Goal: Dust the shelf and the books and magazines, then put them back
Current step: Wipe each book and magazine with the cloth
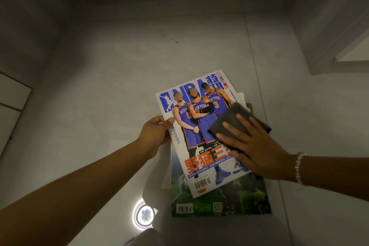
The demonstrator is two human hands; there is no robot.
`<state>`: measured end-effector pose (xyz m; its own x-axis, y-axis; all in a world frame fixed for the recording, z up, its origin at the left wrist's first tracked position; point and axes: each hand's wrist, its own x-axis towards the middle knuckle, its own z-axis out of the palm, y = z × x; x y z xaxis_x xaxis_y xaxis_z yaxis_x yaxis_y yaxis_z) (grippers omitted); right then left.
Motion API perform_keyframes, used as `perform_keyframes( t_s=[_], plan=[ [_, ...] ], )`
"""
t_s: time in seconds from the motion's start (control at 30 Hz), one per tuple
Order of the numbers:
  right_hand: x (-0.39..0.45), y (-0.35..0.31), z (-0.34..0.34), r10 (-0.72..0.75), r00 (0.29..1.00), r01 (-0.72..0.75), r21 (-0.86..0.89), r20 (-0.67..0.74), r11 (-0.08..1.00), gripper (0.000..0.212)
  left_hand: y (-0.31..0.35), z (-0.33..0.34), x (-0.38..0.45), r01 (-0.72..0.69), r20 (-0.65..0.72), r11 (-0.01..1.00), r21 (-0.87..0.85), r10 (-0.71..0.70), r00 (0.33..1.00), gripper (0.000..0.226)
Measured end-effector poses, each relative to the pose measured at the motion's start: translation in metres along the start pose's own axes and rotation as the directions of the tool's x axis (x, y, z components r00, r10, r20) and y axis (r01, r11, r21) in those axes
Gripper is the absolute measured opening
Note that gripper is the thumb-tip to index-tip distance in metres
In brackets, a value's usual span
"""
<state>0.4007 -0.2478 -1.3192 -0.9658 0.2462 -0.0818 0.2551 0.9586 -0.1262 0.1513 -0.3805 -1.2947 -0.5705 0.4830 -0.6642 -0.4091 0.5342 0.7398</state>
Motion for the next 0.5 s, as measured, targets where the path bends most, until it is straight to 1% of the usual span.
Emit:
perform_keyframes(
  t_s=[0.13, 0.23, 0.33, 0.4, 0.5],
  plan=[
    [-0.009, -0.050, 0.004, -0.204, 0.979, 0.203, -0.036, -0.019, 0.979, 0.048, 0.000, 0.001, 0.001, 0.009, -0.019, 1.000, 0.010, -0.009, 1.000, 0.017],
    [-0.004, -0.082, 0.012, -0.316, 0.948, 0.315, -0.058, -0.018, 0.947, 0.049, 0.001, 0.002, 0.001, 0.023, -0.031, 1.000, 0.021, -0.023, 0.999, 0.020],
    [0.002, -0.090, 0.015, -0.347, 0.937, 0.348, -0.076, 0.021, 0.934, 0.052, 0.001, 0.003, 0.000, 0.021, -0.048, 0.999, 0.047, -0.019, 0.999, 0.025],
    [0.001, -0.081, 0.013, -0.359, 0.933, 0.360, -0.057, 0.034, 0.931, 0.049, 0.002, 0.003, -0.001, 0.007, -0.049, 0.999, 0.045, -0.005, 0.999, 0.024],
    [-0.007, -0.061, 0.011, -0.316, 0.948, 0.317, -0.041, 0.040, 0.947, 0.049, 0.002, 0.003, -0.002, -0.015, -0.050, 0.999, 0.038, 0.016, 0.999, 0.018]
  ],
)
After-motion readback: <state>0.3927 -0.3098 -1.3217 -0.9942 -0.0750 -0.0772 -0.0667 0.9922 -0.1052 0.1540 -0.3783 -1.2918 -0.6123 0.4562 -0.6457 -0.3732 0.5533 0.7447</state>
